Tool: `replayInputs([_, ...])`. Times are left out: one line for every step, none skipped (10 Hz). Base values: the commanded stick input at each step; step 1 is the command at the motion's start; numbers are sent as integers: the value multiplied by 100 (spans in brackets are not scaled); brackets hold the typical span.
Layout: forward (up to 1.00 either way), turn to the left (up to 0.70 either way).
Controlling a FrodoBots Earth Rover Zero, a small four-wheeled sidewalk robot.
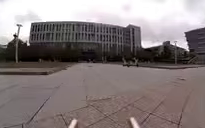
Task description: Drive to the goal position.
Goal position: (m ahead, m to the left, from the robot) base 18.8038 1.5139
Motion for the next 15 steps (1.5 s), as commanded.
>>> replayInputs([100,0])
replayInputs([100,0])
replayInputs([100,0])
replayInputs([100,0])
replayInputs([100,0])
replayInputs([100,0])
replayInputs([100,0])
replayInputs([100,0])
replayInputs([100,0])
replayInputs([100,0])
replayInputs([100,0])
replayInputs([100,0])
replayInputs([100,0])
replayInputs([100,0])
replayInputs([100,0])
